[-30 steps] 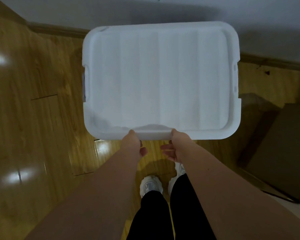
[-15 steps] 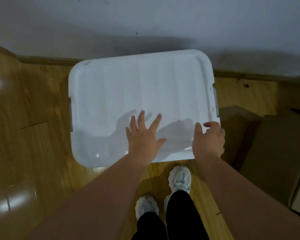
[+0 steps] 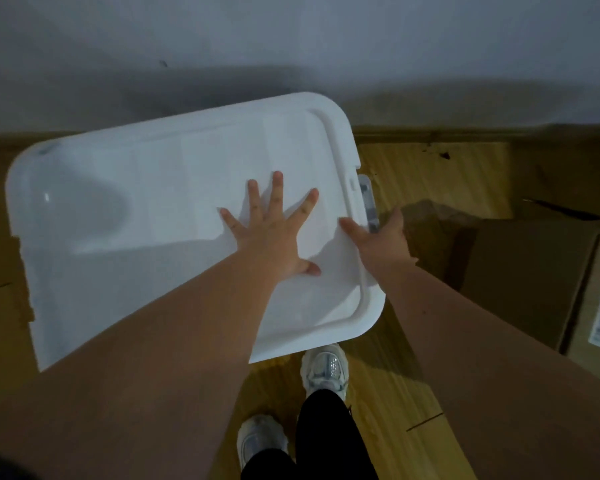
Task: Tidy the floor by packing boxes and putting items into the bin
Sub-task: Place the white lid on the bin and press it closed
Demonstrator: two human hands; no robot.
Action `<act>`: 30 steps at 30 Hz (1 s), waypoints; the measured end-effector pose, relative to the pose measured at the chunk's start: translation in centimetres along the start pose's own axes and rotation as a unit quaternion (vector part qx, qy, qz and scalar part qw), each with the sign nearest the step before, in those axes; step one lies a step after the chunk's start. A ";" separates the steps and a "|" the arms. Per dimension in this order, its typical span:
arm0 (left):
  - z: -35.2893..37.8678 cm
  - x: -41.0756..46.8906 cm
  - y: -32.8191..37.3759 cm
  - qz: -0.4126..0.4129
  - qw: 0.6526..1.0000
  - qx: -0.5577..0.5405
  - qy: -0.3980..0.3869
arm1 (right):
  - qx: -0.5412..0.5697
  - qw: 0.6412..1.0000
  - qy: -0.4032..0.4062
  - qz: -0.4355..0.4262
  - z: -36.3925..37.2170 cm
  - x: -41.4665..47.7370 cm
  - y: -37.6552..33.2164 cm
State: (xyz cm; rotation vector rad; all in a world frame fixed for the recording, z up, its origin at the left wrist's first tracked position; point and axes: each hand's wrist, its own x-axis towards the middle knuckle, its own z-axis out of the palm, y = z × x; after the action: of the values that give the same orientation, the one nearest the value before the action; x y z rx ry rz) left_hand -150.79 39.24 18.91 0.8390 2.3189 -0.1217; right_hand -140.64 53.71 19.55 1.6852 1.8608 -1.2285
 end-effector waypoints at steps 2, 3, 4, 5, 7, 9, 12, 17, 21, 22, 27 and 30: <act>-0.1 0.0 -0.1 -0.003 1.000 -0.001 -0.011 | 0.054 0.998 -0.017 0.018 -0.1 0.3 0.2; -0.3 0.0 0.0 -0.003 1.000 0.002 -0.014 | 0.064 0.998 -0.009 0.018 -0.1 0.3 0.2; -0.4 -0.1 0.0 -0.003 1.000 0.005 -0.017 | 0.053 0.999 0.010 0.006 -0.1 0.1 0.2; -0.4 -0.1 0.1 -0.003 1.000 0.006 -0.018 | 0.032 0.999 0.035 -0.014 0.0 -0.1 0.2; -0.4 -0.1 0.3 -0.004 1.000 0.005 -0.020 | -0.011 0.993 0.088 -0.075 0.5 -0.8 0.2; -0.4 -0.2 0.4 -0.007 1.000 0.007 -0.026 | -0.066 0.979 0.138 -0.135 1.4 -1.7 0.1; -0.4 -0.2 0.3 -0.010 0.999 0.012 -0.034 | -0.156 0.964 0.161 -0.146 2.1 -2.2 -0.2; -0.4 -0.2 0.3 -0.010 0.999 0.010 -0.033 | -0.268 0.938 0.157 -0.152 2.7 -2.8 -0.6; -0.6 -0.4 0.3 0.000 1.000 0.007 -0.023 | -0.277 0.942 0.145 -0.122 1.8 -3.6 -1.5; -1.0 -0.8 0.4 0.003 1.000 0.007 -0.018 | -0.278 0.941 0.149 -0.121 1.6 -4.3 -1.9; -4.3 -4.5 -2.1 0.006 0.988 -0.141 0.057 | -0.200 0.943 0.058 -0.261 2.0 -9.5 -6.1; -6.3 -7.8 -6.0 -0.069 0.965 -0.224 0.118 | -0.199 0.931 -0.035 -0.303 3.1 -13.5 -8.8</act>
State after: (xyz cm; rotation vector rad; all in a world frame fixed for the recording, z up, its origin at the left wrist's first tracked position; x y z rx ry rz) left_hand -153.41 32.17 27.83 0.4814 2.4830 0.4524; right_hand -146.54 43.52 30.92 0.8662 2.4722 -0.9819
